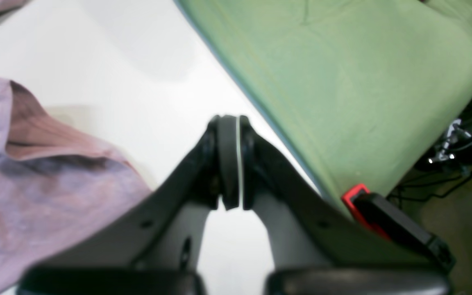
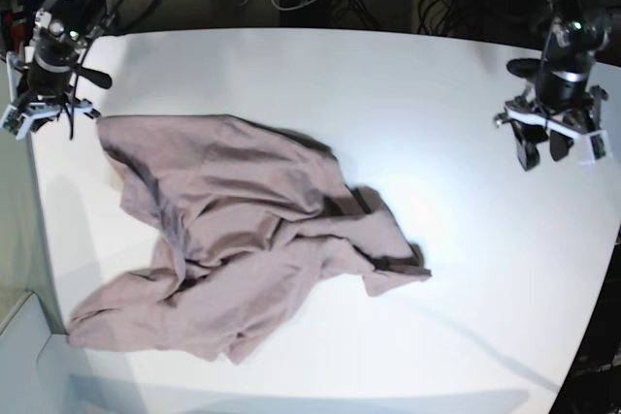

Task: Layout the t-shirt on the table in an organized manner, then fold the t-shirt properly
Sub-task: 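Reach the left gripper down and grasp a t-shirt edge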

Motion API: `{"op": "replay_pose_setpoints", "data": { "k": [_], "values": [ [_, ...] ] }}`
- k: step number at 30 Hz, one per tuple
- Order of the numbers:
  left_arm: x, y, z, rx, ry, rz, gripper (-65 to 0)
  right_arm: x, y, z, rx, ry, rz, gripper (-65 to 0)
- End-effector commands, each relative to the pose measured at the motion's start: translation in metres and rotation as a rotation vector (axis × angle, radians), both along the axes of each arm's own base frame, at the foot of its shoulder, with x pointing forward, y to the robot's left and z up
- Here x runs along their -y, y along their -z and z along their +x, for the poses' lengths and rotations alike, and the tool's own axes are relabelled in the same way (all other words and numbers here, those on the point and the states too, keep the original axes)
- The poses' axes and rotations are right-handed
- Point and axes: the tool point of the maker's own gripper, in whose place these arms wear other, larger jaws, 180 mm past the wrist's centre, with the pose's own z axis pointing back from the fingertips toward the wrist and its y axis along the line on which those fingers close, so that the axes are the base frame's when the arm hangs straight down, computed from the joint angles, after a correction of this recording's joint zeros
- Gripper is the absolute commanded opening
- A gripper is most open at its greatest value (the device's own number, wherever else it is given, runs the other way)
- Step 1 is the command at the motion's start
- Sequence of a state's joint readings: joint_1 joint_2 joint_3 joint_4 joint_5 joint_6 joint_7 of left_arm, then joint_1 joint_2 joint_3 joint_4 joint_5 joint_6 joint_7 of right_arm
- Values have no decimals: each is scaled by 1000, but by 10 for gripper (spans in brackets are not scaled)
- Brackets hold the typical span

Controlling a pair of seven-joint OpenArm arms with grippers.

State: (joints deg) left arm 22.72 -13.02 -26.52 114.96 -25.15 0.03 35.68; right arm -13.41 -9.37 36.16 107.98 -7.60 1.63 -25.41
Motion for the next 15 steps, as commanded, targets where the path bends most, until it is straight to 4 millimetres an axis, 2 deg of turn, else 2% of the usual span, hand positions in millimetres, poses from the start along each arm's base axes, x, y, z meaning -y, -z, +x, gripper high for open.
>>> {"op": "replay_pose_setpoints", "data": {
  "k": [1,6,9,11,15],
  "values": [
    [-3,-21,13,57,9,23,-326,2,-11,3,40,-8,-25,-591],
    [-6,-58,60,107,23,18,-180,1,-3,-9,35,-3,13,-548],
    [-9,-68,86,134,16,-9,-127,1,-1,-14,21,-2,13,-548],
    [-1,-63,107,120,43,-29,-127,1,1,-18,13,-2,11,-548],
    [6,-24,148,2,68,22,-127,2,1,-20,7,-1,9,-549]
  ]
}}
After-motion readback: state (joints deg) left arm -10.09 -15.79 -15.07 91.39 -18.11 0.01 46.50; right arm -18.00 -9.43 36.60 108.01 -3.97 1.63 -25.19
